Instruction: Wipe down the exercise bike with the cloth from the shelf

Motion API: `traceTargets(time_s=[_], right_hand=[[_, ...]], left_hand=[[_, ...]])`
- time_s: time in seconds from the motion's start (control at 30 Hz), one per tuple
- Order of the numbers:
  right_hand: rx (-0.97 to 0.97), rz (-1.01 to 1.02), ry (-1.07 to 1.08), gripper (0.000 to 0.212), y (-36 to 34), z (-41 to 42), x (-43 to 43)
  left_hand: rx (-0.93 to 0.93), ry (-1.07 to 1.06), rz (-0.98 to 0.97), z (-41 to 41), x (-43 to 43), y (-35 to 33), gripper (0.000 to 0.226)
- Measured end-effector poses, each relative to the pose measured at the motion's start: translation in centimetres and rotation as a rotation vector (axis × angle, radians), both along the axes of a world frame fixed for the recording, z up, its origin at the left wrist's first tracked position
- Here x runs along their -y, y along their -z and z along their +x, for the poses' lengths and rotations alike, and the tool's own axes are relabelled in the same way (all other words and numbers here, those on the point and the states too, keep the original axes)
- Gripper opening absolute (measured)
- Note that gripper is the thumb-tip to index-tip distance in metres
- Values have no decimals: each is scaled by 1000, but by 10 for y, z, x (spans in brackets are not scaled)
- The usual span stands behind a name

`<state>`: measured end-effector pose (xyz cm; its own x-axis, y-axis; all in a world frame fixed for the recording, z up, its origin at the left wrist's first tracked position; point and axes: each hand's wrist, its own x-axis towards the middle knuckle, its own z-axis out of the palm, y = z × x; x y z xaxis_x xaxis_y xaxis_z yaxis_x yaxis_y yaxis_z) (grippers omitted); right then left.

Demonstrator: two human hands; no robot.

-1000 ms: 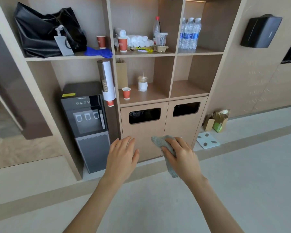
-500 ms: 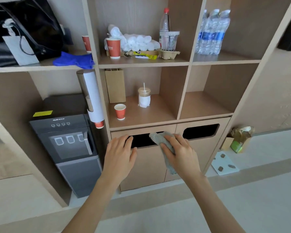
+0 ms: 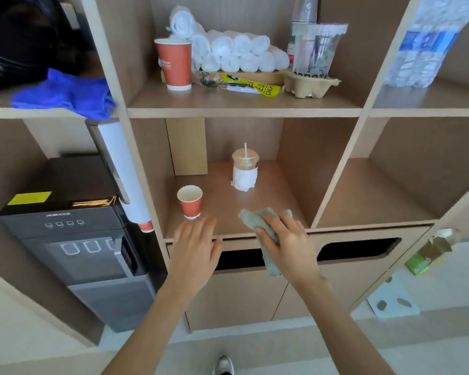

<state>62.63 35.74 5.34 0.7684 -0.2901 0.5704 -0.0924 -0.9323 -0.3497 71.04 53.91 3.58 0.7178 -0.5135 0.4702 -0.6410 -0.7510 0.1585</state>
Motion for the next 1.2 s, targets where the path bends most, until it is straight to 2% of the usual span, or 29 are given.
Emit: traceTargets(time_s=[0.3,0.6,0.87,1.07,1.2], right_hand=[[-30,-37,-12,22,35,127,52],[-132,-43,-136,22,93,201,76],[-372,-30,-151,31,146,225,75],[-423,45,-167,31,149,226,77],[-561,73,-240,41,141,227,81]], left_hand=[[-23,-33,25,108,56,18,46],[-70,-80,148,141,80,54,46],[-52,-150,129,145,94,64,42],[-36,-168,124,144,98,67,42],[-51,-176,117,142,103,65,42]])
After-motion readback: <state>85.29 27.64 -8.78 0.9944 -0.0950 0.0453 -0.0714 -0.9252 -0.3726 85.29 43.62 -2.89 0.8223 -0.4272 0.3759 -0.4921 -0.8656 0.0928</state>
